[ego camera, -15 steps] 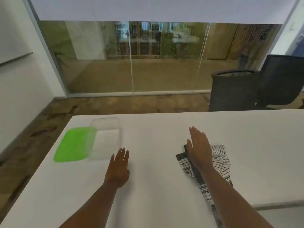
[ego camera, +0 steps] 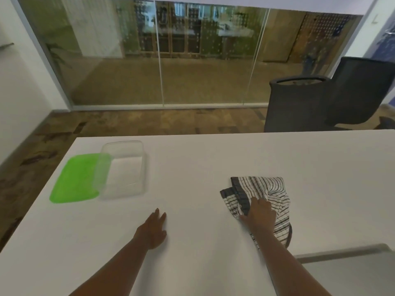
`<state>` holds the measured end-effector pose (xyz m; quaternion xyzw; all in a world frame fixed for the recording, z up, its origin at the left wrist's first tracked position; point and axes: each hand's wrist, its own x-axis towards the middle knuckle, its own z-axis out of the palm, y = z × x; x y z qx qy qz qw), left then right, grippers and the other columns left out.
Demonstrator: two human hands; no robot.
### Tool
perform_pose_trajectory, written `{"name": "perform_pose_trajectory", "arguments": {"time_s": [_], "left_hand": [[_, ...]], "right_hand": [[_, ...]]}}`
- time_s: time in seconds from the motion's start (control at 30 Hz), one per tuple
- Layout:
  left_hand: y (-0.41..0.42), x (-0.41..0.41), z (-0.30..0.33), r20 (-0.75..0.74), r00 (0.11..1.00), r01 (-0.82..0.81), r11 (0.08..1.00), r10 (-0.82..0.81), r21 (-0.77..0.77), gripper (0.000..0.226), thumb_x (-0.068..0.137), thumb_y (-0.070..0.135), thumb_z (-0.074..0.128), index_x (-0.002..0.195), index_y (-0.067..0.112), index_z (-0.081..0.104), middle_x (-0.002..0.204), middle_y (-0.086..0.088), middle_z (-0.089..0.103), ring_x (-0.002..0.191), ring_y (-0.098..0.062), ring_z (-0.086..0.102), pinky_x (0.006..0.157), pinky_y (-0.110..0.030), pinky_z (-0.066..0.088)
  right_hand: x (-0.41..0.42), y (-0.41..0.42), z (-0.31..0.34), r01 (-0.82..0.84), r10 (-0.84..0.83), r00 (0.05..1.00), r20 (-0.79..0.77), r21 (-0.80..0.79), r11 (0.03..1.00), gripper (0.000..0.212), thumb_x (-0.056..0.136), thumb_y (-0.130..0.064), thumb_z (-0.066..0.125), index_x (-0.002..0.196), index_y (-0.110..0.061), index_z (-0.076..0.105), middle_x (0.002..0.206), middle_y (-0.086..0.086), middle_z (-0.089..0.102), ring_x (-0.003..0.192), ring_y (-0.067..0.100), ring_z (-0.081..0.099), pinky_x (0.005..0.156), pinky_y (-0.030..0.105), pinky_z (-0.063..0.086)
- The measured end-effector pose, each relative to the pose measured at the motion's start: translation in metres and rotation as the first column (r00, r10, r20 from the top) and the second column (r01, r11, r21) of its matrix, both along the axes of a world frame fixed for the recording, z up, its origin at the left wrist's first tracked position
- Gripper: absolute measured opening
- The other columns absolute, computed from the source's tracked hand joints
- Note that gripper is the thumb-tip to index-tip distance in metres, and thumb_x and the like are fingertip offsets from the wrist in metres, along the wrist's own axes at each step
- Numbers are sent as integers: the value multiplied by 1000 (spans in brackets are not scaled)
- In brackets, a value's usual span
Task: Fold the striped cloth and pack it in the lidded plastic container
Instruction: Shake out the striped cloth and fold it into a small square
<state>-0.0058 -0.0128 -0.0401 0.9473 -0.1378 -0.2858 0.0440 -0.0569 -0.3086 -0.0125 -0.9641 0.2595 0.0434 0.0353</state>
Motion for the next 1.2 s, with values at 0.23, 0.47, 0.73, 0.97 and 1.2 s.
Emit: {"name": "perform_pose_trajectory", "arguments": {"time_s": [0.23,0.47,0.73,0.97,1.2], "left_hand": [[-9,7,7,-36,999,1,1000,-1,17,63,98,33,32,149,17,-1,160,-10,-6,148,-22,4,121,-35,16],[-14,10,12,-97,995,-2,1000,3,13,61,98,34,33,150,17,5,160,-12,-2,148,-23,6,121,-35,15],[-16,11,20,-141,990,3,1000,-4,-7,57,97,33,36,148,17,18,156,-12,17,145,-24,20,117,-34,22],[-31,15,29,-121,992,-47,989,29,-144,55,97,32,38,147,17,22,153,-10,30,142,-23,29,116,-31,24],[-64,18,54,-41,995,-101,879,92,-466,53,94,28,49,144,20,31,141,-10,48,124,-23,51,107,-28,38]], "right_hand": [[1,-6,-6,-64,56,995,-78,-95,993,26,90,-8,47,114,-11,55,111,4,63,107,20,54,87,30,45],[-5,-11,-16,-75,66,989,-129,-64,995,71,77,-49,65,131,-14,35,135,6,42,127,24,38,102,36,39],[-5,-16,-20,-98,97,995,-25,-43,994,24,91,-5,49,114,-10,52,116,5,57,106,18,54,83,24,48],[10,-22,-3,-118,93,951,295,68,991,18,95,-16,43,98,-12,61,93,6,67,82,21,60,62,26,42],[33,-10,37,-331,96,841,532,367,869,24,97,-17,40,102,-16,63,88,-2,65,78,17,55,63,24,37]]}}
